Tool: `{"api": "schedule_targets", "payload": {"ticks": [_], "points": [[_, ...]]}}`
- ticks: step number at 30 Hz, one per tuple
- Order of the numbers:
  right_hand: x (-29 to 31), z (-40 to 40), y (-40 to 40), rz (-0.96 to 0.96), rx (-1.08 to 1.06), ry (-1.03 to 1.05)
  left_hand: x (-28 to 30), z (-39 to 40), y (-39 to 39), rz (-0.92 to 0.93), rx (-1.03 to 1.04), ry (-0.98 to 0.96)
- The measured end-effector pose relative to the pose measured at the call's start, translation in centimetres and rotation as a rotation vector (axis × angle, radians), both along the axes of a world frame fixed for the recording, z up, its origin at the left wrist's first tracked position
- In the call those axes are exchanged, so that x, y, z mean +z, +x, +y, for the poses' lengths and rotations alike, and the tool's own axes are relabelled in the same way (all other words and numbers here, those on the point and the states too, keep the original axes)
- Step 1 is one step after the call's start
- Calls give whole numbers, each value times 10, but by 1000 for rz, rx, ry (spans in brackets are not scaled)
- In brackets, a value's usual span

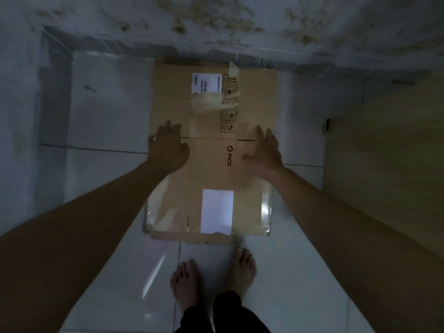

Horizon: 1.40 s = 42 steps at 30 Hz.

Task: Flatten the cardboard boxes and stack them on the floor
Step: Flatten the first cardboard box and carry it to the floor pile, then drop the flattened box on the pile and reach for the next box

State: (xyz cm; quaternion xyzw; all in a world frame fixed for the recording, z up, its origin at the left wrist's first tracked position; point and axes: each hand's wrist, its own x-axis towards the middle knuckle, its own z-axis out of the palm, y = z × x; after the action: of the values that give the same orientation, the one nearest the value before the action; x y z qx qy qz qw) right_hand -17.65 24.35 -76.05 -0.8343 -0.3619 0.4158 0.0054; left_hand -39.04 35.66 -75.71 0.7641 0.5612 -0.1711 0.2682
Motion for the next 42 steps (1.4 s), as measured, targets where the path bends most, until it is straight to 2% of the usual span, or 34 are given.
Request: {"api": "schedule_targets", "payload": {"ticks": [3,8,14,19,25,34,42], "points": [[67,2,-16,32,78,26,70,-13,24,-46,-97,29],[203,-2,-26,94,121,107,207,-36,38,-154,-104,64],[373,-30,-20,104,181,182,376,-77,36,-195,-105,169],[479,-65,-15,109,203,226,488,-120,36,-289,-99,247],[556,-119,-8,124,209,243,570,-169,41,-250,-157,285],[659,-240,18,-15,227,321,667,-274,49,-329,-174,363],[746,-354,85,-92,149,488,755,-368,111,-380,-265,398]]}}
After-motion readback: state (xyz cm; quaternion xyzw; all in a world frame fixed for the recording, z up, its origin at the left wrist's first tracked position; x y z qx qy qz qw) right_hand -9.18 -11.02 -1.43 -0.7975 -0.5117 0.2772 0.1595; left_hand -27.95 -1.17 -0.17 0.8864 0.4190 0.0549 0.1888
